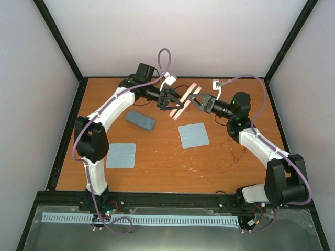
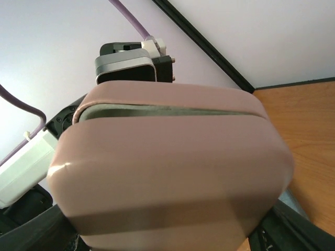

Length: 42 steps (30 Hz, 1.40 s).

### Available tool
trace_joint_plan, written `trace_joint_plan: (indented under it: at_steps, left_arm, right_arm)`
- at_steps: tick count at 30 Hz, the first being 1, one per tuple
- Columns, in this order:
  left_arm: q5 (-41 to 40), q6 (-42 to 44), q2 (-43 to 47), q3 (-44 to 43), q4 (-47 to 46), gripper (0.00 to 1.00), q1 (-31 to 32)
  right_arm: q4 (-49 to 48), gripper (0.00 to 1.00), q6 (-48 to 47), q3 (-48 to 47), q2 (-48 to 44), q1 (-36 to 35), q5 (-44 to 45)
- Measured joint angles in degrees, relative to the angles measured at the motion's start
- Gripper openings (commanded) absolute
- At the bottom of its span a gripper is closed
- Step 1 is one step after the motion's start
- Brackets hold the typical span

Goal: Organize the sunglasses
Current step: Open the sunglasses case at the center of the board.

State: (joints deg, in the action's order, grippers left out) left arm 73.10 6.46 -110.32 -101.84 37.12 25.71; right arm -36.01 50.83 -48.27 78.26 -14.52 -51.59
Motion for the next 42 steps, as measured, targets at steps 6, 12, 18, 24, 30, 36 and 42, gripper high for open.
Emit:
trace_joint_plan:
  at_steps: [6,12,18,24,30,36,42]
  left_arm:
    - [-0.7,3.5,-2.6,-1.7,4.2,0.99,-0.8]
    - [-0.7,7.9,-5.1,-4.7,9.7,1.00,-2.3]
    - [-3.7,11.0,-6.4,-4.9,11.8,0.99,-4.6]
    - [-7.2,12.2,-7.7,-4.9,12.3,0.99,-4.7]
    - [-8.3,12.4,-7.8,-4.9,12.3,0.99,-4.7]
    - [-5.7,12.1,-7.6,-4.6,12.4,0.94,-4.8]
    - [-4.5,12.9,-6.8,-2.4,14.3,0.80,-4.8]
  right_arm:
    - [5.6,0.48,-2.4,0.0,-1.0,0.1,0.1]
    - [12.2,0.46,-5.7,0.1,-4.1,0.6,1.1]
    - [15.4,0.45,-6.9,1.5,-6.7,0.6,0.5]
    - [16.7,0.44,-7.1,1.7,-8.0,0.1,-0.5]
    - [16.9,0.44,-7.7,1.7,-7.9,0.1,-0.5]
    - [16.4,0.45,-8.1,2.1,-7.7,0.0,2.6]
    - [15.0,0.45,-7.7,2.4,-6.3,0.0,5.2]
